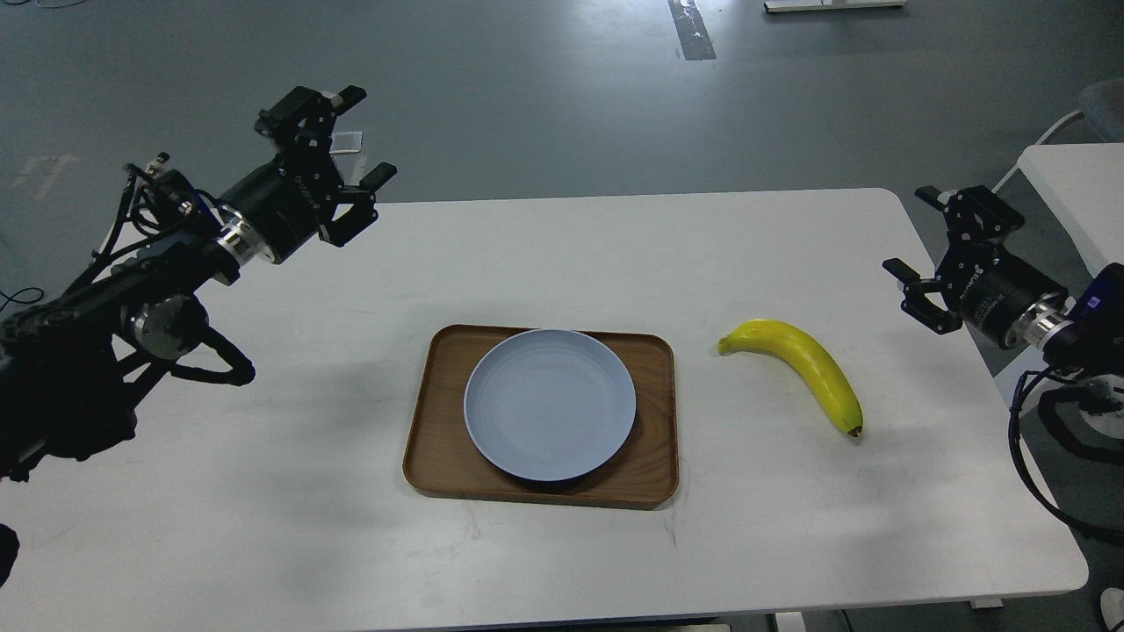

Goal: Place banana on plate with both arms
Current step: 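Lower the plate onto the tray, release, and raise the left gripper, then reach the right gripper to the yellow banana and grasp its middle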

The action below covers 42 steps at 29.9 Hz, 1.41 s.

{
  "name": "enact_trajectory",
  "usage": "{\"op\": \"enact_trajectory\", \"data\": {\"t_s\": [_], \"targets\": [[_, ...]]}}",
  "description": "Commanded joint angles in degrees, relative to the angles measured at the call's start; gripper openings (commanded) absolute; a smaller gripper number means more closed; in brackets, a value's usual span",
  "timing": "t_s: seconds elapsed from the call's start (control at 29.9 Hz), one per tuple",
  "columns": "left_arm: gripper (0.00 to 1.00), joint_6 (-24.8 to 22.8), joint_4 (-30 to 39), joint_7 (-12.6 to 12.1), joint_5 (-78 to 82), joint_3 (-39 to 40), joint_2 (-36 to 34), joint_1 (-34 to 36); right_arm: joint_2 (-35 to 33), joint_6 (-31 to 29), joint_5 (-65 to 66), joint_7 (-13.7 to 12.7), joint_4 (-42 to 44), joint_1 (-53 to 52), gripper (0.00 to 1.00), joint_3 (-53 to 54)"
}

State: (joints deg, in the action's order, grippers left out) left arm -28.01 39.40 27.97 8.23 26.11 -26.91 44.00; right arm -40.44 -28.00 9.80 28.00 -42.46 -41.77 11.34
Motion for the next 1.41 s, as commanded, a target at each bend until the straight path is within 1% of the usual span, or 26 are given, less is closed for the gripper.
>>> {"op": "enact_trajectory", "data": {"t_s": [0.0, 0.07, 0.13, 0.2, 0.23, 0.27, 0.33, 0.37, 0.43, 0.47, 0.5, 0.57, 0.64, 0.7, 0.8, 0.84, 1.04, 1.24, 1.37], "targets": [[0.98, 0.0, -0.1, 0.0, -0.1, 2.6, -1.2, -3.9, -2.1, 0.0, 8.9, 0.0, -2.4, -1.2, 1.00, -0.4], [0.98, 0.0, -0.1, 0.0, -0.1, 2.7, -1.7, -5.2, -4.1, 0.0, 15.9, 0.0, -4.3, -3.0, 1.00, -0.6], [0.98, 0.0, 0.0, 0.0, -0.2, 3.2, -1.7, -5.9, -5.8, 0.0, 26.7, 0.0, -6.1, -5.7, 1.00, -0.7], [0.98, 0.0, 0.2, 0.0, -0.2, 3.3, -1.7, -5.9, -6.5, 0.0, 32.1, 0.0, -7.1, -7.8, 1.00, -1.1], [0.98, 0.0, 0.4, 0.0, -0.2, 3.3, -1.7, -5.9, -6.8, 0.0, 37.2, 0.0, -8.2, -10.0, 1.00, -2.6], [0.98, 0.0, 0.6, 0.0, -0.1, 3.3, -1.7, -5.9, -6.9, 0.0, 39.4, 0.0, -8.8, -11.3, 1.00, -3.8], [0.98, 0.0, 0.6, 0.0, -0.1, 3.3, -1.7, -5.8, -7.2, 0.0, 44.6, 0.0, -9.6, -16.1, 1.00, -8.9], [0.98, 0.0, 0.7, 0.0, -0.1, 3.3, -1.6, -5.8, -7.2, 0.0, 46.9, 0.0, -9.6, -19.7, 1.00, -13.4], [0.98, 0.0, 0.7, 0.0, -0.1, 3.4, -1.6, -5.8, -6.8, 0.0, 48.3, 0.0, -9.5, -23.2, 1.00, -18.3], [0.98, 0.0, 0.7, 0.0, -0.1, 3.4, -1.6, -5.8, -6.0, 0.0, 49.3, 0.0, -9.5, -26.7, 1.00, -23.4], [0.98, 0.0, 0.7, 0.0, -0.1, 3.4, -1.5, -5.7, -4.2, 0.0, 50.5, 0.0, -9.4, -29.5, 1.00, -28.6], [0.98, 0.0, 0.8, 0.0, -0.1, 3.5, -1.4, -5.7, -1.3, 0.0, 52.6, 0.0, -8.4, -32.3, 1.00, -35.0], [0.98, 0.0, 0.8, 0.0, -0.1, 3.5, -1.4, -5.7, 0.0, 0.0, 53.7, 0.0, -6.9, -33.0, 1.00, -37.9], [0.98, 0.0, 0.8, 0.0, -0.1, 3.5, -1.5, -5.7, 2.8, 0.7, 54.6, 0.0, -3.9, -33.1, 1.00, -40.9], [0.98, 0.0, 0.8, 0.0, -0.1, 3.6, -1.5, -5.4, 6.9, 1.6, 54.6, 0.0, -0.8, -32.8, 1.00, -44.1], [0.98, 0.0, 0.8, 0.0, -0.1, 3.6, -1.5, -5.4, 7.0, 1.6, 54.6, 0.0, -0.8, -32.8, 1.00, -44.1], [0.98, 0.0, 0.8, 0.0, 0.0, 3.5, -1.3, -4.9, 12.6, 4.4, 54.5, 0.0, 4.1, -30.5, 1.00, -47.5], [0.98, 0.0, 0.7, 0.0, 0.0, 3.6, -1.3, -4.5, 15.2, 5.9, 54.4, 0.0, 5.2, -27.8, 1.00, -47.4], [0.98, 0.0, 0.7, 0.0, 0.0, 3.5, -1.4, -4.5, 16.2, 6.9, 54.2, 0.0, 5.8, -26.5, 0.97, -47.4]]}}
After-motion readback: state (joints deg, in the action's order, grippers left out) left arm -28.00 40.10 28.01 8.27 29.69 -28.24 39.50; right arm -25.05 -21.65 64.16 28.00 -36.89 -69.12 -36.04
